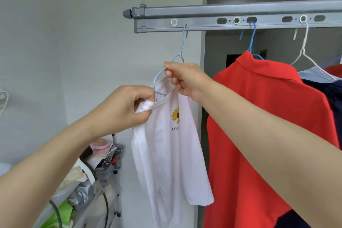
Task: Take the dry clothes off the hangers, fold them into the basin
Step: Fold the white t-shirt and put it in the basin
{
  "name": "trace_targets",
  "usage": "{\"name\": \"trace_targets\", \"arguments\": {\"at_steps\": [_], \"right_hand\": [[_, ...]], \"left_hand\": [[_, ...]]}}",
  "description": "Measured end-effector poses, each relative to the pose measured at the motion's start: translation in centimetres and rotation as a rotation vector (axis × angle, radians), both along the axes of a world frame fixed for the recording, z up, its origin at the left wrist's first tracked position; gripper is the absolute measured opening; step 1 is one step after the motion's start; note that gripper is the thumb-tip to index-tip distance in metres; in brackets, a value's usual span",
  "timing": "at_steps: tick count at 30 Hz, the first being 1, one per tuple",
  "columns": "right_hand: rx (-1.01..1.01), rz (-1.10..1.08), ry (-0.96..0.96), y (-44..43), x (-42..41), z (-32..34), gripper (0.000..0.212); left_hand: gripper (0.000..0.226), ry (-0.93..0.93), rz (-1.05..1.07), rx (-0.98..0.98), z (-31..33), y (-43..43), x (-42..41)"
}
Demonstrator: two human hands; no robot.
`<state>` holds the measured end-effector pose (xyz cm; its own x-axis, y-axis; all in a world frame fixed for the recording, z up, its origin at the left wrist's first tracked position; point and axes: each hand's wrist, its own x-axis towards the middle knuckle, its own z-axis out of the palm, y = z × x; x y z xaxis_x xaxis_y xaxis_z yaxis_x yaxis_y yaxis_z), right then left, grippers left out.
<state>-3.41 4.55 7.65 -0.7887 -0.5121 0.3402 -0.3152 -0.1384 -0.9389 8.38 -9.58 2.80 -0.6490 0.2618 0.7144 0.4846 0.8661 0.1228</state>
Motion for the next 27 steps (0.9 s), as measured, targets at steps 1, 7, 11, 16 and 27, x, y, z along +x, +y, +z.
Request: {"name": "trace_targets", "arguments": {"at_steps": [1,7,11,16,27], "right_hand": [[-0.012,0.018,-0.028,0.1,0.0,0.2,0.019],[-0.14,0.091,-0.061,0.8,0.6,0.5,0.019],[-0.026,0.148,-0.005,2.1,0.5,-1.2,0.023],[-0.045,0.077,0.05,4.5,-0.8,-3.5,0.029],[0.378,-0.104,-0.005,7.4,-4.1,-14.6,0.031]], "left_hand": [[0.02,-0.011,-0.014,0.014,-0.4,0.1,-0.2],[0.014,-0.019,-0.019,0.136,-3.0,0.3,-3.3],[0.011,-0.015,0.037,0.246,-4.0,0.6,-6.1],[0.019,-0.07,0.086,0.392,-5.3,0.3,-10.0],[0.042,-0.345,-0.095,0.146,-8.4,2.9,-13.3]]}}
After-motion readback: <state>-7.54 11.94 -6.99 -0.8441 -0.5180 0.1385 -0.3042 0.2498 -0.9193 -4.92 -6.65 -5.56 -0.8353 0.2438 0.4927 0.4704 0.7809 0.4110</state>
